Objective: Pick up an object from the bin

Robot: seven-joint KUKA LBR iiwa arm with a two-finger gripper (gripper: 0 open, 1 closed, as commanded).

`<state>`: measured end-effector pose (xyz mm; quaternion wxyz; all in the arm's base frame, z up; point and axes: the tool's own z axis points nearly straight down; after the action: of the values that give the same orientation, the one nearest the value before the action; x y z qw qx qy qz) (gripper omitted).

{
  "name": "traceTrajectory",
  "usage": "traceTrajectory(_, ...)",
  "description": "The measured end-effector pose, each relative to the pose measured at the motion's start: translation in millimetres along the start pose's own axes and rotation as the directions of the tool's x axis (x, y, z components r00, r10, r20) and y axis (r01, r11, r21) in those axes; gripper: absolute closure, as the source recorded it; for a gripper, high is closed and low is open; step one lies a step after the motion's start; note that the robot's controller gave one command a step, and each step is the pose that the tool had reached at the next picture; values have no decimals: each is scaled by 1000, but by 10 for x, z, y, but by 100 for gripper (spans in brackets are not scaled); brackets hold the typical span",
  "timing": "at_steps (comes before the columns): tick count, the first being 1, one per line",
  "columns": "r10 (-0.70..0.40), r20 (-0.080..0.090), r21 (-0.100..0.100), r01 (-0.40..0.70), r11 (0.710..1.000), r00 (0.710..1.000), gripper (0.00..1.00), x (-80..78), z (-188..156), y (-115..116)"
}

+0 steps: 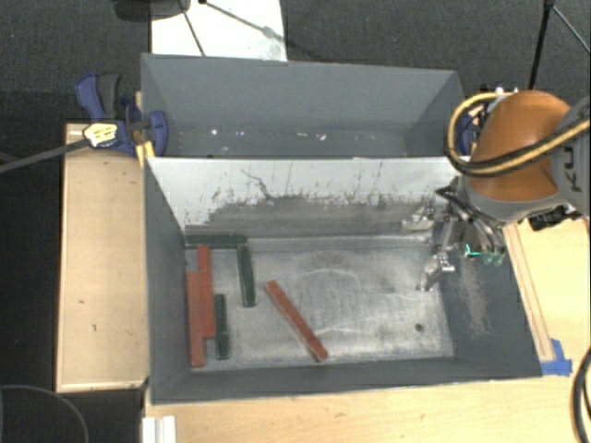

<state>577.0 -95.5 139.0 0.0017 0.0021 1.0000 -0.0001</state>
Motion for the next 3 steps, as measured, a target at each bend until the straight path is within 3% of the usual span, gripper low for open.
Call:
traceTrajectory(1, -70, 9, 4, 70, 998, 997, 0, 254, 265, 200)
traceTrajectory(2, -62, -5, -2, 62, 998, 998, 0, 658, 554, 487)
traceTrajectory(3, 5, 9, -2, -5, 1000, 1000, 100, 510, 641, 1248)
